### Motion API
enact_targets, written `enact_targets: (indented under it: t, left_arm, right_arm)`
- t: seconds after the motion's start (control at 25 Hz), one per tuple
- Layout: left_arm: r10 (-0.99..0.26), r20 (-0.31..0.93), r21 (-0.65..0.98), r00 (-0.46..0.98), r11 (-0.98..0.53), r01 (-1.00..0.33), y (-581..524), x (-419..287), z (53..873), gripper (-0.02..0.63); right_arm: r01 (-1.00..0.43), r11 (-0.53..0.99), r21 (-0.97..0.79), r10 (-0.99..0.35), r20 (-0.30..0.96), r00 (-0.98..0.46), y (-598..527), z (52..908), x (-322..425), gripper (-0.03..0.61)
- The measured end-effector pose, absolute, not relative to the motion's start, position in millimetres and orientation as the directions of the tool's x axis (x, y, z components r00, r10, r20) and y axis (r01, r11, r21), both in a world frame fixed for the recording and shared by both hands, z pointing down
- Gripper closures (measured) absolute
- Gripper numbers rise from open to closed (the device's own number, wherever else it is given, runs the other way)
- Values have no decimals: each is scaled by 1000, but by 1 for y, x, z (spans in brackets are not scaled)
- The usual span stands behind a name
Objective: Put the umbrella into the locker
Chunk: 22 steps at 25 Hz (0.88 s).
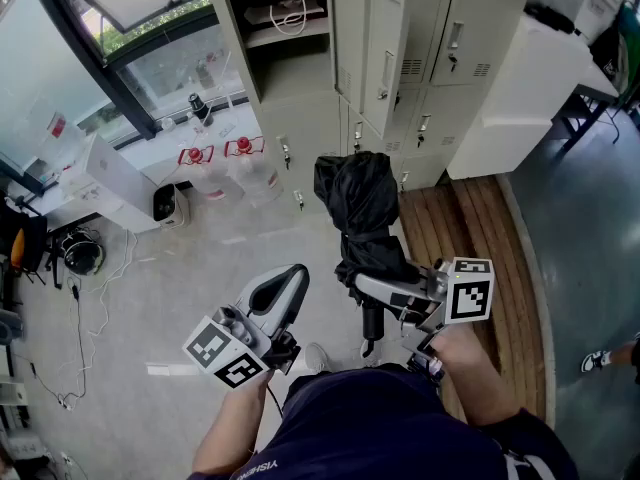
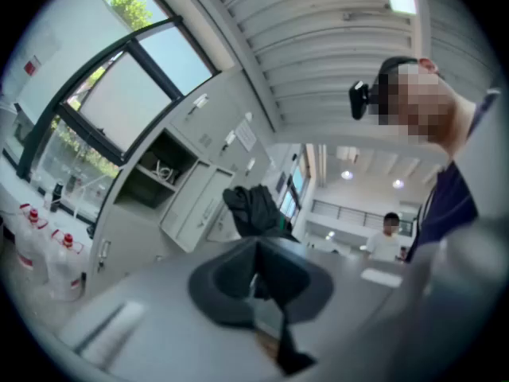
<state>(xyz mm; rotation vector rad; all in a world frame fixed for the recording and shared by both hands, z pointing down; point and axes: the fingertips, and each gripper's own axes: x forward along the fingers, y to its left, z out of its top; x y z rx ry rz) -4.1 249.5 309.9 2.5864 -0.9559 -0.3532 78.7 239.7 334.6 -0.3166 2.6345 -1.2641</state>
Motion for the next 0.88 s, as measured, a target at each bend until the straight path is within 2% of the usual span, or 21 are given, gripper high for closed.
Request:
enact_targets:
  t: [0.88]
  left_arm:
    - [-669,-95,416,737,-699,-581,254,8,315,612]
  right_arm:
    - [-115,591,-799,-276,-66,-959,244,345,87,373]
